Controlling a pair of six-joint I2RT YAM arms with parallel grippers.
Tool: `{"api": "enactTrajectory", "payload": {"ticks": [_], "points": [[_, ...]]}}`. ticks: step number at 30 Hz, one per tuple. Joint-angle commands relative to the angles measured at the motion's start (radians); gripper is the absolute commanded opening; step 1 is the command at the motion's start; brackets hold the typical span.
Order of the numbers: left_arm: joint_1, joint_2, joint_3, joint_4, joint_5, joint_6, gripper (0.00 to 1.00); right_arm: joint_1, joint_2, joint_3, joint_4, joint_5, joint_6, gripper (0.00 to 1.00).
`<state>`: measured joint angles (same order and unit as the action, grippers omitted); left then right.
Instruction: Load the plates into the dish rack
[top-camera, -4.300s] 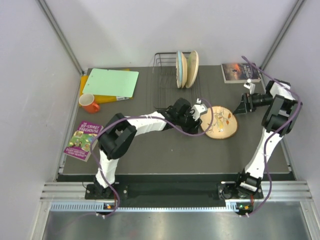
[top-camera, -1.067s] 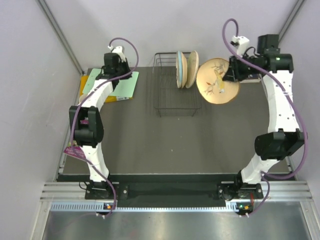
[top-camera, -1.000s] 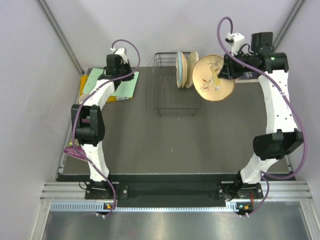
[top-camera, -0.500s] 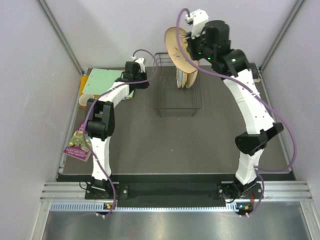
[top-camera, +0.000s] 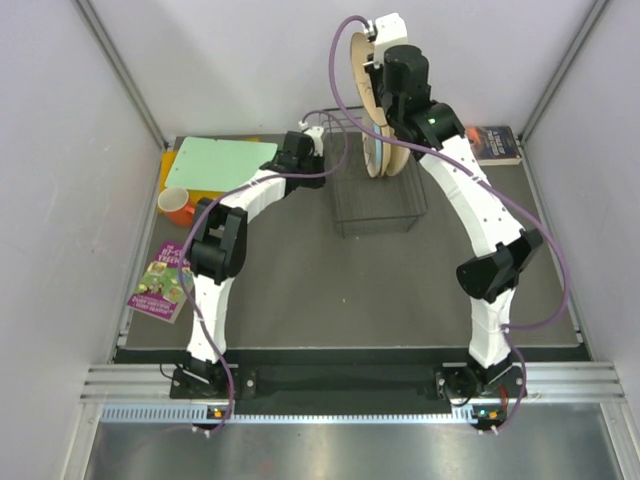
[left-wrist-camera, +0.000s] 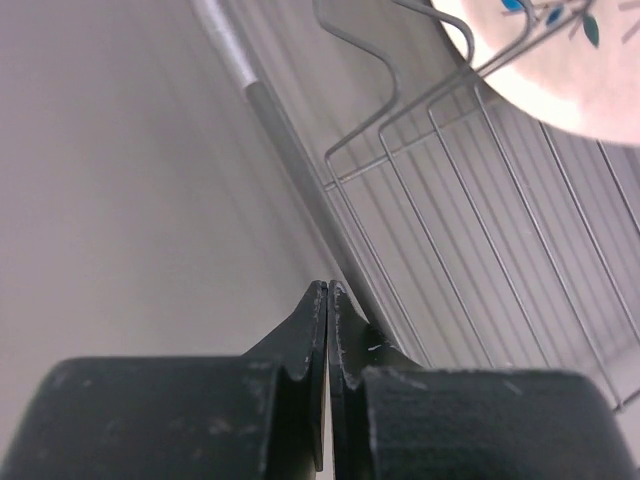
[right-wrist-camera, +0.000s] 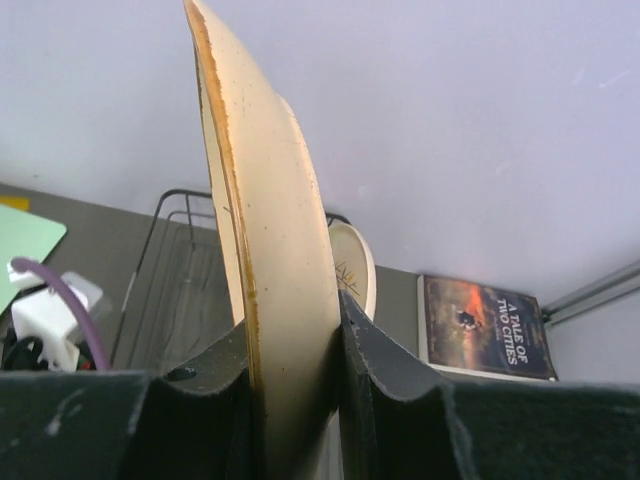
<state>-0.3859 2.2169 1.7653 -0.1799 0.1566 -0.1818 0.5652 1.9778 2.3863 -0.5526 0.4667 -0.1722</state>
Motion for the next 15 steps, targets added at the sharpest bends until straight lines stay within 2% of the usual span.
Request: {"api": "enactTrajectory", "payload": {"ticks": [1,5,10,13,15], "points": [[-0.050,-0.006,0.031,0.060,0.041,-0.010,0.00,0.005,-0.022,0.083,0.214,0.076,-0.009,0.00],[-0.030,-0.065,-0.031,0.037,0.012,-0.004,0.00,0.021,-0.002,0.082,0.194,0.108,0.017,0.00],[0.112,-0.294,-0.226,0.002,0.095,-0.084,0.00,0.071,0.074,0.082,0.204,0.150,0.030,0.00],[0.157,-0.436,-0.306,-0.059,0.113,-0.044,0.00,0.081,0.142,0.100,0.194,0.168,0.042,0.00],[0.165,-0.543,-0.345,-0.084,0.110,0.022,0.26,0.081,0.185,0.100,0.197,0.184,0.037,0.00]]}}
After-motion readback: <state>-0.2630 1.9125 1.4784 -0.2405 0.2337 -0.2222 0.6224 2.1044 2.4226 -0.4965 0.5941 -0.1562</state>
